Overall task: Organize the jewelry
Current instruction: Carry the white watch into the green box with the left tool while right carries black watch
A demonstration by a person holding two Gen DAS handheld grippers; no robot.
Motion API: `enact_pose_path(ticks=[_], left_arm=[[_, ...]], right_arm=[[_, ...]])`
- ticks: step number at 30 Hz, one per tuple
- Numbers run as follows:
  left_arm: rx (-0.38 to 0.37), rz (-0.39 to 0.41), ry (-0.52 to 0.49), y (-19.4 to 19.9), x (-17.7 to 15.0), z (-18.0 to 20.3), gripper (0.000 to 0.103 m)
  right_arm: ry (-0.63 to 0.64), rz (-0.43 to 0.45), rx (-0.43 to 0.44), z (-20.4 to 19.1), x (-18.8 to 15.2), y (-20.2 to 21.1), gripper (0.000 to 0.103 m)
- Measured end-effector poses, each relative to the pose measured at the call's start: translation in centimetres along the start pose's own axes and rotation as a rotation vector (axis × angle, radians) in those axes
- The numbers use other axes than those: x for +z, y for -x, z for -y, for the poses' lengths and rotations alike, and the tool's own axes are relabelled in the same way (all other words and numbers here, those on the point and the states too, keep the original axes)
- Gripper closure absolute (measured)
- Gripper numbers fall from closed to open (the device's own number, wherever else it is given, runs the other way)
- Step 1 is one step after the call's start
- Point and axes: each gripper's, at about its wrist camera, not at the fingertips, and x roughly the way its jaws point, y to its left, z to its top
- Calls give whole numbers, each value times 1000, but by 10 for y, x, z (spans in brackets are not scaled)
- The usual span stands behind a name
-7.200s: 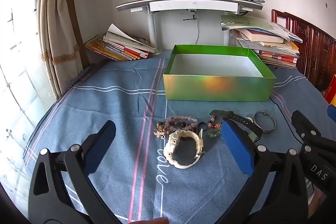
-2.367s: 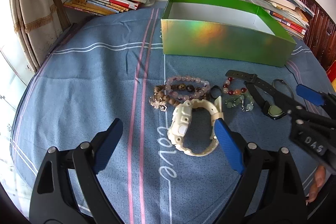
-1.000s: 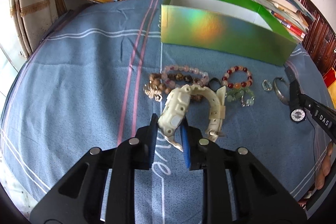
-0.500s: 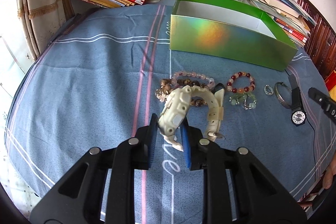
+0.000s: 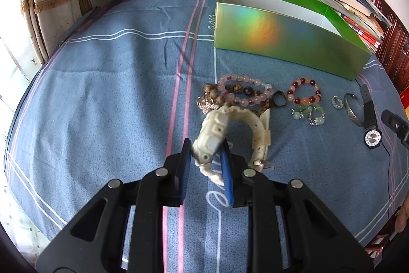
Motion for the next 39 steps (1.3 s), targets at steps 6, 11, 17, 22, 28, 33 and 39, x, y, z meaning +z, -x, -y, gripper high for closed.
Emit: enact_pose_path(ticks=[6,11,17,22,28,33,39], left_arm=[[10,13,-11,2,1,3,79],[11,10,-11,2,0,3,67],[-14,32,-21,5,0,3,40],[-22,9,-18,-3,0,2,40],[-40,-16,7,-12,3,-3,72],[-32,-14,19,-11,2,-5,80],[-6,56,13,14,12,-7,80]], right_arm=[[39,-29,25,-11,-7,-7,39],[64,-62,12,-19,-11,-21,38],[70,-69,-22,-23,-14,-31,45],[84,-60,-8,-24,-14,-31,71],[74,-59,11,-19,-13,-29,72],[62,-55,15,-18,-14,-27,72],[73,11,27,-20,-4,-2,72]])
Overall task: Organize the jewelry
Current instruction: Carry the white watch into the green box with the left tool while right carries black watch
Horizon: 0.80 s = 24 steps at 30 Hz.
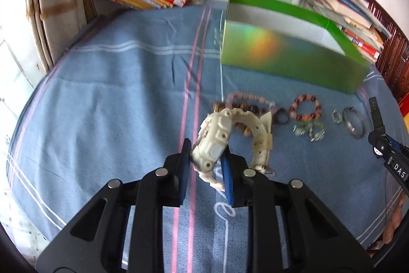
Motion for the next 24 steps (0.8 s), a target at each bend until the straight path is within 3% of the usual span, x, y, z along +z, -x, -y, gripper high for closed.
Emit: enact_pose_path(ticks=[4,9,12,14,18,22,23,24], left_arm=[[-18,41,-9,15,19,0,80],[-70,119,-59,34,67,14,80],[-73,180,-93,36,105,30,80],[-71,189,-95,25,129,37,80],[-67,154,-102,-20,165,53,80],[-83,80,-113,-62,176,64,80],[-90,52,-113,-73,178,66,77],[-100,38,-114,-79,179,67,66]], right_arm=[[16,70,43,-5,21,23,72],[45,164,90,-13,64,40,72],[65,196,96,-22,100,28,72],[47,173,102,-26,124,10,72],[-3,92,115,-25,154,-44,72],[3,34,95,-30,159,-82,69],[6,26,92,-31,159,-86,66],[5,26,89,-32,159,-89,61]])
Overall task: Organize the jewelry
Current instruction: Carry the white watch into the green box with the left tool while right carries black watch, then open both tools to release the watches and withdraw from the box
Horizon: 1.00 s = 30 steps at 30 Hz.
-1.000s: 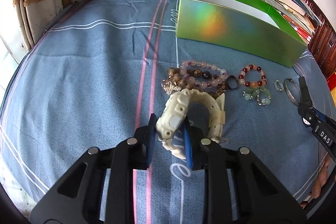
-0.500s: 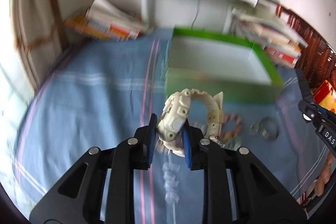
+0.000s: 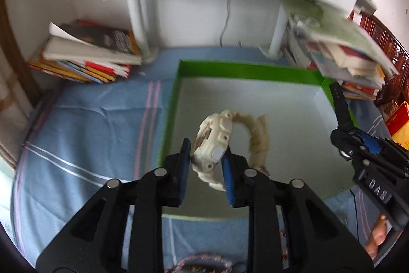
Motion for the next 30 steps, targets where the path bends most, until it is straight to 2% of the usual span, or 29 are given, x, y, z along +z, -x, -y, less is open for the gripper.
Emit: enact_pose_path(ticks=[1,2,3,5,9,11,14,16,19,21,24,27,30], left_arm=[[1,0,-3,-1,-1,2,57],[11,11,-7,2,-3,2,43],[32,36,-16,8,-5,3,40],[77,80,-47,29,-10,1,37],[166,94,-43,69,-39,-13,29],[191,77,-35,76,-61,-22,29],[168,14,21,73,-92,-40,29],[180,-23,63,68,-109,-50,29],[160,-82,112,54,-129,-60,29],[160,-105,139,47,-137,-65,29],[142,-96,150,45,-141,-65,29],[146,-91,128,45,-141,-61,29],[109,-112,85,40,-145,-48,29]], right_arm=[[-3,8,-3,1,-1,2,52],[-4,16,-3,2,-3,6,48],[-7,35,-1,4,-5,15,43],[-5,64,-1,6,-13,38,43],[1,92,28,8,-43,78,43],[7,75,50,6,-65,86,43],[-10,15,68,4,-90,81,43],[-7,-18,80,0,-106,74,43],[-2,-59,80,-5,-119,62,43],[-3,-80,72,-8,-123,54,45],[16,-93,76,-16,-129,51,48],[29,-96,68,-21,-132,49,51],[24,-108,69,-19,-134,44,51]])
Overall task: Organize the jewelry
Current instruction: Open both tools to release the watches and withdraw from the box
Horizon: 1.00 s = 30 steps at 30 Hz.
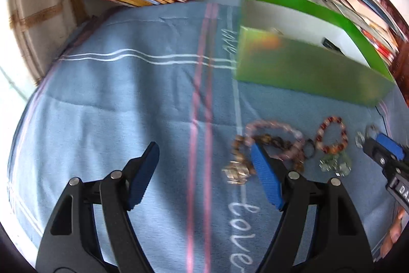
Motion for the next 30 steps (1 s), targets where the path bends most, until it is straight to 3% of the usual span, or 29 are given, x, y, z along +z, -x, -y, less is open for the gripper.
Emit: enact_pose_path(ticks=[4,5,6,7,9,13,15,23,26,30], left_arm=[[-16,1,-36,-6,-1,14,30],[-34,-1,-39,-6,-1,16,41],[-53,-6,-37,-8,0,17,68],[-70,-24,-37,-10,0,18,76],[-64,-15,-32,-7,-1,17,86],[-124,-6,6,6,-2,8,86],[-136,18,7,17,-1,6,102],[-201,66,-24,62,-3,11,102],[-184,59,-45,65,-12,12,101],[-113,34,-27,52,-17,-1,89]], right_arm=[[-4,-15,0,-2,-2,-4,51],[-4,-17,-3,-1,-3,-5,51],[-5,-19,-6,-1,-3,-5,51],[-8,-20,-8,0,-4,-5,51],[-19,-20,-13,4,-5,-4,51],[-41,-21,-20,10,-6,-4,51],[-47,-22,-20,12,-7,-5,51],[-35,-5,-23,8,0,1,51],[-1,12,-10,-3,8,2,52],[65,-11,-24,-22,25,-17,71]])
